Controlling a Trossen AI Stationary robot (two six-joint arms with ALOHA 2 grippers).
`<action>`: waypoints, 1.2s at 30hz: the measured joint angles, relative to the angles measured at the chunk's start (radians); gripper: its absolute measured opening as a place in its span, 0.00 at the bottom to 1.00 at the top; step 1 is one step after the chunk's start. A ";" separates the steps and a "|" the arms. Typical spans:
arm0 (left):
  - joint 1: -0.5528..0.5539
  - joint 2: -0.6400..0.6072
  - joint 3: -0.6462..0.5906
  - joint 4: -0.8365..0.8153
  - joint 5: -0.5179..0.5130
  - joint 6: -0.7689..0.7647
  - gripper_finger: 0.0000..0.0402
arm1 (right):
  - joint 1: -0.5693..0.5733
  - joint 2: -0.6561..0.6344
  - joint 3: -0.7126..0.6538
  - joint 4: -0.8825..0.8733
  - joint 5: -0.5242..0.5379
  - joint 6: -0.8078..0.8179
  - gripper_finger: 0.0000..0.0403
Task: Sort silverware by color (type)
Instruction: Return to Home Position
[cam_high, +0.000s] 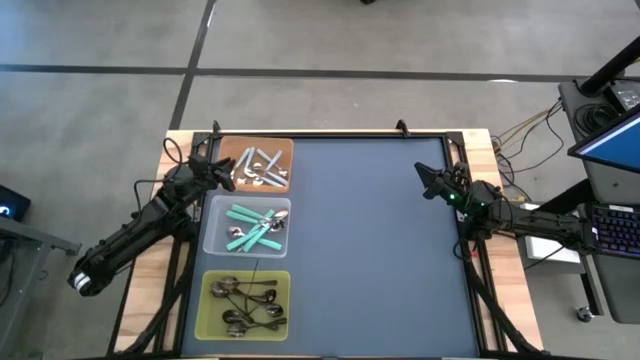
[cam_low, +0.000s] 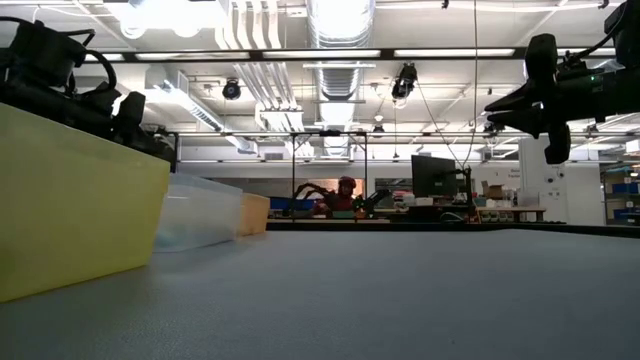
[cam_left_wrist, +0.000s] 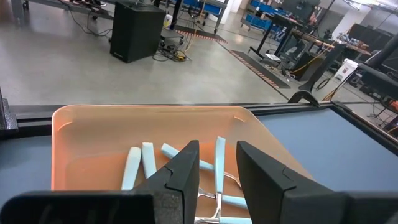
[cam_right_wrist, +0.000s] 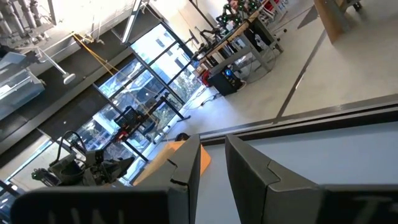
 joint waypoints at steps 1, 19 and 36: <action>0.000 0.000 0.000 0.000 0.000 0.000 0.22 | 0.000 0.000 0.000 0.000 0.000 0.000 0.16; 0.000 0.014 -0.003 0.022 -0.002 0.000 0.22 | -0.039 -0.003 0.000 -0.130 -0.026 -0.007 0.16; 0.000 0.020 -0.003 0.027 -0.001 0.000 0.22 | -0.039 0.000 0.001 -0.130 -0.026 -0.007 0.16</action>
